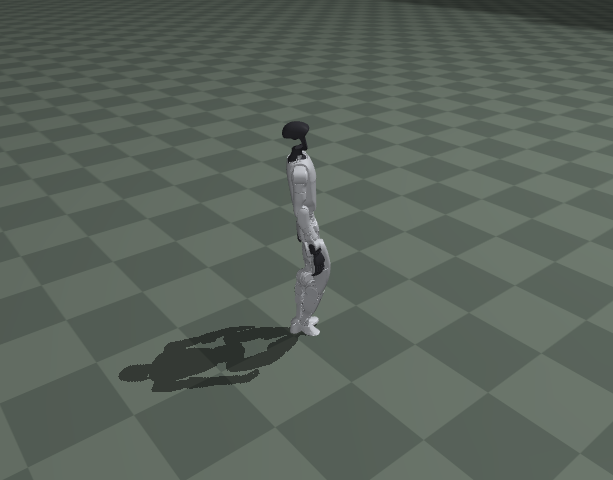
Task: In place motions
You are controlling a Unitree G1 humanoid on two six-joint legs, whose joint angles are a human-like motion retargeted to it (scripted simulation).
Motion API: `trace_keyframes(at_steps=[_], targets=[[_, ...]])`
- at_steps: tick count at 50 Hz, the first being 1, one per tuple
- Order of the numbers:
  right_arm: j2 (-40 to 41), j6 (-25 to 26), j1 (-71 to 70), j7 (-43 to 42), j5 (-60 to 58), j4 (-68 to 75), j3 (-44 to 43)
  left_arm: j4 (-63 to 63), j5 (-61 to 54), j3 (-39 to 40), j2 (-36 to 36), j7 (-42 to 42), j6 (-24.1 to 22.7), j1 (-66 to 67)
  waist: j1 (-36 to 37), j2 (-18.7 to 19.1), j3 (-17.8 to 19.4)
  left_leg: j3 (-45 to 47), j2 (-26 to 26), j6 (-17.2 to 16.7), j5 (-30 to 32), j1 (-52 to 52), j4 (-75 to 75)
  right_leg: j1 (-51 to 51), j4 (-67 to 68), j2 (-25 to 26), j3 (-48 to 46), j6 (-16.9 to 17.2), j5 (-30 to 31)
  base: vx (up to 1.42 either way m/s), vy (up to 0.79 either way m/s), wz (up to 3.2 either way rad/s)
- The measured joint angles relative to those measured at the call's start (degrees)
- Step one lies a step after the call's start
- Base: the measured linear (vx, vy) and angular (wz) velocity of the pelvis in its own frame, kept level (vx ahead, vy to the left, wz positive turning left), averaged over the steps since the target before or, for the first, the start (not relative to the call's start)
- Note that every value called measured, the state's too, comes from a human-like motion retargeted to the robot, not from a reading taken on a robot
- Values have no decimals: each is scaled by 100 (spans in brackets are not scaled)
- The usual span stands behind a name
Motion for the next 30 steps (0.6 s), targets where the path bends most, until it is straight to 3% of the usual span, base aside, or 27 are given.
trace_keyframes(at_steps=[2,3,5,6,8,10,13,16,19,23,25,27,28,30], targets=[[-89,628,-213,-631,284,1432,-672,-67,173,99,-39,-199,-124,-1722,-516,349,489,-527,513,-64,49,-430,-103,-1415,2529,-542,-126,149,933,-90,13,191],[-181,786,-193,-708,486,1853,-904,-266,262,133,-82,-68,-313,-2371,-752,469,701,-720,596,-37,63,-593,-128,-2284,3489,-310,501,195,940,-81,22,68],[-489,935,-5,-822,1109,2484,-1164,-886,258,-181,16,-112,-480,-3519,-505,459,1024,-376,475,-49,126,-704,-234,-3765,5632,-892,615,-595,430,-54,31,-55],[-555,990,34,-942,1344,2748,-1292,-1277,479,-190,122,-218,-444,-3979,-734,477,1190,-565,480,-71,153,-846,-180,-4360,6321,-1204,571,-743,250,-47,26,24],[-689,1198,156,-1225,1583,2958,-1453,-2010,868,-20,408,-163,-463,-4603,-1322,613,1536,-883,631,-50,218,-1129,-65,-5245,7169,-1589,400,-991,16,-40,17,112],[-843,1300,472,-1484,1704,2967,-1588,-2570,1083,94,429,414,-724,-4849,-1749,813,1729,-1076,859,-21,272,-1255,-6,-5749,7487,-1647,206,-1076,-177,-3,15,47],[-1016,1081,1069,-1577,2031,2967,-1814,-3005,1006,-107,234,1165,-1169,-4872,-1772,1114,1408,-1073,1106,-36,313,-1474,-4,-6113,7357,-1425,133,-1079,-353,19,0,-17],[-1017,876,1208,-1639,2264,2967,-2024,-3109,1033,-268,203,1046,-1239,-4886,-1589,957,1274,-892,1001,-71,282,-1321,-95,-5695,7110,-1465,242,-1060,-472,-1,-10,-28],[-921,726,1293,-1677,2486,2967,-1885,-2889,1195,-413,-4,779,-1124,-4582,-1122,705,922,-528,803,-109,268,-995,-304,-4505,6004,-1072,550,-701,-267,13,-17,-90],[-665,697,1048,-1570,2336,2967,-1419,-2403,1208,-657,-232,591,-1141,-3428,-109,287,512,259,398,-72,101,-353,-517,-2373,3270,-381,1283,-426,218,21,-5,-141],[-492,792,808,-1427,2157,2967,-1232,-2174,1403,-624,-330,549,-1118,-2590,269,80,287,496,160,-47,-18,-191,-472,-1359,1668,-100,1914,-19,488,28,-4,-78],[-248,851,413,-1215,2006,2829,-1089,-1598,1671,-354,-379,502,-958,-1547,367,-53,32,479,115,-72,-93,-363,143,-310,70,-304,1380,228,-909,16,-2,16],[-120,827,223,-1085,2016,2659,-996,-1255,1776,-120,-338,466,-825,-1107,340,-125,-37,402,177,-77,83,-592,767,-143,-369,-443,1079,41,-1018,-3,-5,8],[108,722,-396,-789,2247,2280,-667,-616,1868,457,-213,401,-516,-544,655,-169,21,636,769,113,1069,-1470,2819,-186,-631,-588,1766,153,-898,-34,-15,-88]])
